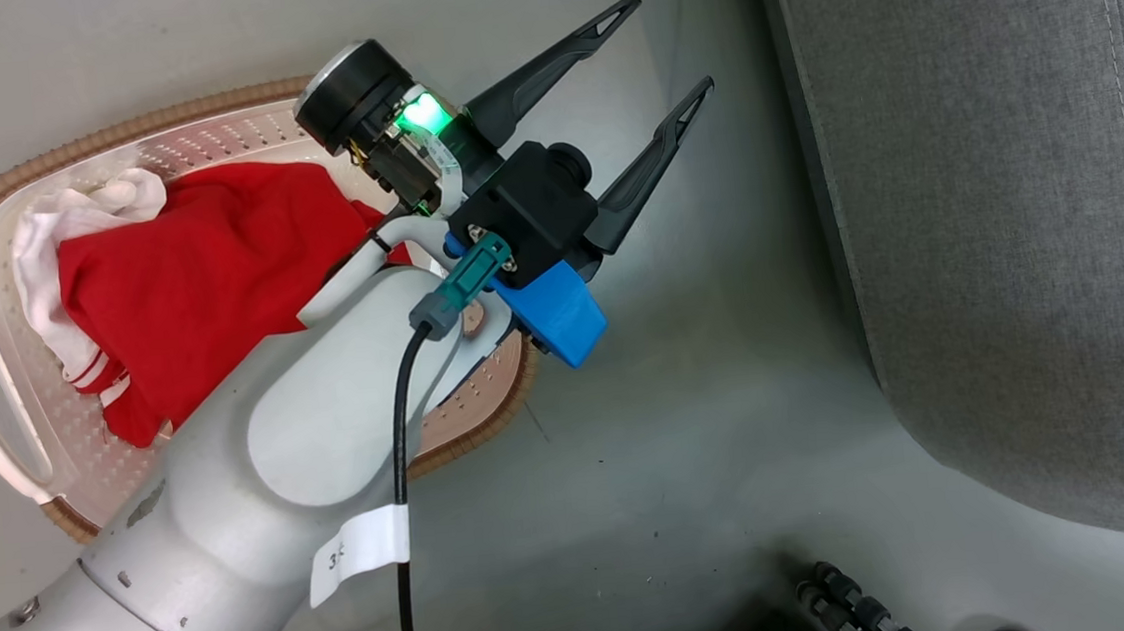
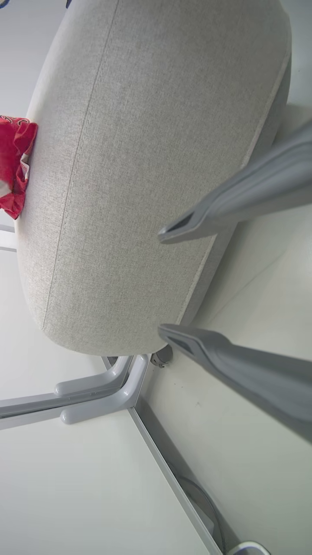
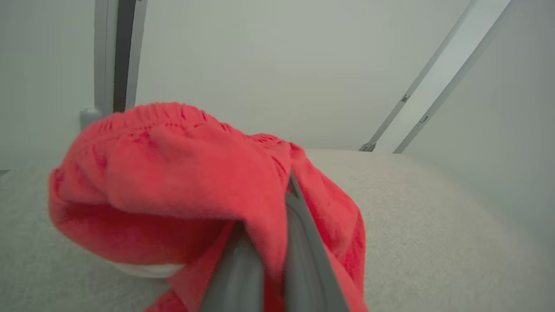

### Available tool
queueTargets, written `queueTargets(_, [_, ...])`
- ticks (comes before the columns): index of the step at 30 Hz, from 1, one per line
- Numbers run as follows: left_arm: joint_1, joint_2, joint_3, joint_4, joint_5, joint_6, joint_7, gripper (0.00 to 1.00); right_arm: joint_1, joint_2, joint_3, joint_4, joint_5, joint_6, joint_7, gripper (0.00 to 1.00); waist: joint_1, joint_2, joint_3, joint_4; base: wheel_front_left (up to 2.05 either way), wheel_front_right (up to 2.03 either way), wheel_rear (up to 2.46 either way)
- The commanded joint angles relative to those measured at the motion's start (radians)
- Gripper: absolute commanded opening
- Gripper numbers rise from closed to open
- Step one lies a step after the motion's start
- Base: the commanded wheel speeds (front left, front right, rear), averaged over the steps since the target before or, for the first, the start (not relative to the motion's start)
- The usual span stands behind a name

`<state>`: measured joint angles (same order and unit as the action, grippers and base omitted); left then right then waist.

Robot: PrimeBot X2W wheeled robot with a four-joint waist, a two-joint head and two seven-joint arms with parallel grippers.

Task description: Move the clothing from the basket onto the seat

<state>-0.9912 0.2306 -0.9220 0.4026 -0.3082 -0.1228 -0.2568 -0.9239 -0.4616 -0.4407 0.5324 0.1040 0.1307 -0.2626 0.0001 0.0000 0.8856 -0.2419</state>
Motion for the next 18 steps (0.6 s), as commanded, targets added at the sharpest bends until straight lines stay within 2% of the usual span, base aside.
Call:
queueTargets(1, [-0.003, 0.005, -0.002, -0.004, -0.005, 0.006, -0.003, 1.0, 0.018, 0.006, 0.006, 0.022, 0.008, 0.0, -0.003, 0.0, -0.0001, 0.0, -0.003, 0.001, 0.0, 0.0, 0.0])
queueTargets(6, [0.007, 0.01, -0.004, 0.001, -0.007, 0.012, -0.005, 1.0, 0.044, 0.026, 0.023, 0.066, 0.027, 0.0, -0.003, 0.0, -0.0001, 0.0, -0.013, -0.004, 0.0, 0.0, 0.0])
queueTargets(7, [0.007, 0.01, -0.005, 0.002, -0.008, 0.012, -0.005, 1.0, 0.049, 0.029, 0.023, 0.067, 0.025, 0.0, -0.003, 0.41, -0.0001, 0.0, -0.016, -0.004, 0.0, 0.0, 0.0])
queueTargets(8, [0.006, 0.008, -0.007, 0.003, -0.009, 0.011, -0.005, 1.0, 0.056, 0.031, 0.023, 0.064, 0.022, 0.0, -0.003, 0.98, -0.0001, 0.0, -0.021, -0.004, 0.0, 0.0, 0.0])
queueTargets(9, [0.006, 0.005, -0.007, 0.003, -0.01, 0.012, -0.005, 1.0, 0.063, 0.034, 0.022, 0.059, 0.02, 0.0, -0.003, 1.0, -0.0001, 0.0, -0.026, -0.003, 0.0, 0.0, 0.0])
queueTargets(18, [0.061, -0.022, 0.01, 0.016, -0.033, 0.017, -0.009, 1.0, 0.249, 0.098, 0.089, -0.074, -0.006, 0.0, -0.003, 1.0, -0.0001, 0.0, -0.144, 0.001, 0.0, 0.0, 0.0])
